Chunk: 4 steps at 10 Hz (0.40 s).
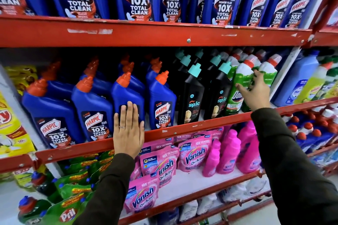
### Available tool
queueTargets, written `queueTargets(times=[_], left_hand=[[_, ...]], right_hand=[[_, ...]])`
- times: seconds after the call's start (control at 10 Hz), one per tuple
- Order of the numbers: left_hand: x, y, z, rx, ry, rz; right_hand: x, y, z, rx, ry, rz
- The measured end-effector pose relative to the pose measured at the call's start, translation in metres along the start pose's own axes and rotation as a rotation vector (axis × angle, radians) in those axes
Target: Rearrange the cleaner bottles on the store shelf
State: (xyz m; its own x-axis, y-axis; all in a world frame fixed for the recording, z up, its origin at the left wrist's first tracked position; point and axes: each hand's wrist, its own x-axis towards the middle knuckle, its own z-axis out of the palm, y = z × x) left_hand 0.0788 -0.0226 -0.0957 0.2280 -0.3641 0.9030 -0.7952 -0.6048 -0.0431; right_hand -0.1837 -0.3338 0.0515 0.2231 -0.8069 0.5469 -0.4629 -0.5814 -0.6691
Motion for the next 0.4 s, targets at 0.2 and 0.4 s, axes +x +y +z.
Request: queueTargets(times=[0.2,0.4], left_hand=[[0.001,0.008,-0.016,0.058,-0.073,-0.045],[0.012,0.042,-0.047,0.127,-0.159,-0.059]], right_hand=[[-0.027,0.006,-0.002,0.062,-0.002,-0.120],[-0.068,-0.020,-0.003,0.105,-0.077,-0.315]])
